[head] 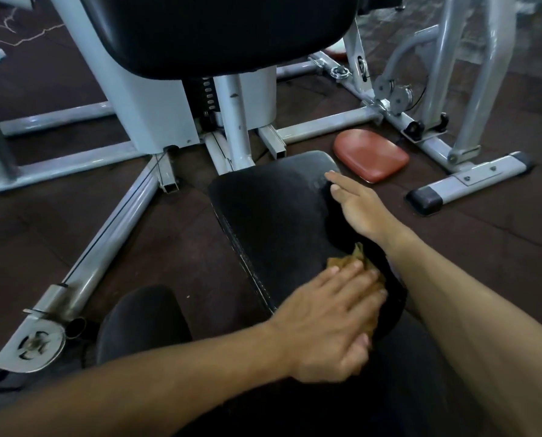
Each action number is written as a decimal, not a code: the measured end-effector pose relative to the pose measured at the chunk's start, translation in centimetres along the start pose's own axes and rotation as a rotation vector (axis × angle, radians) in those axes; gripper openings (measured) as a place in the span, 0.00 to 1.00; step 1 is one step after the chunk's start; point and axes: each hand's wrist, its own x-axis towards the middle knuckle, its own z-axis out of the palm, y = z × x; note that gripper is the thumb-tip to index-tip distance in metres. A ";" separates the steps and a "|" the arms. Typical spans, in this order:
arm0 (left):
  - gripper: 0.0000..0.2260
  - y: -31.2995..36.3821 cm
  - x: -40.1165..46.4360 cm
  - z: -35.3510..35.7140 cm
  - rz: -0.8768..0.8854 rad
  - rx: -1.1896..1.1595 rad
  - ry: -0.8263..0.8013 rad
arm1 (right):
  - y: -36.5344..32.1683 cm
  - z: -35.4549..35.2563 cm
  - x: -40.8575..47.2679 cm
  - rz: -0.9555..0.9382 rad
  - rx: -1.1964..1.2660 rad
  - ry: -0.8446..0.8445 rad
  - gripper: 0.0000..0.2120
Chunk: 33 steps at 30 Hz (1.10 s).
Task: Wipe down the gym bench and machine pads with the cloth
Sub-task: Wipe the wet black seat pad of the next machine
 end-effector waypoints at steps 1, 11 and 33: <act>0.29 0.3 0.2 -0.1 -0.011 -0.004 -0.020 | 0.0 -0.4 -0.1 0.035 0.067 0.007 0.16; 0.28 -10.3 0.4 -2.3 -0.370 -0.232 0.175 | -2.0 -1.6 -11.3 -0.056 -0.252 0.084 0.22; 0.29 -18.1 3.0 -1.0 -0.578 0.055 0.039 | 3.0 -2.5 -12.1 -0.297 -0.689 -0.076 0.29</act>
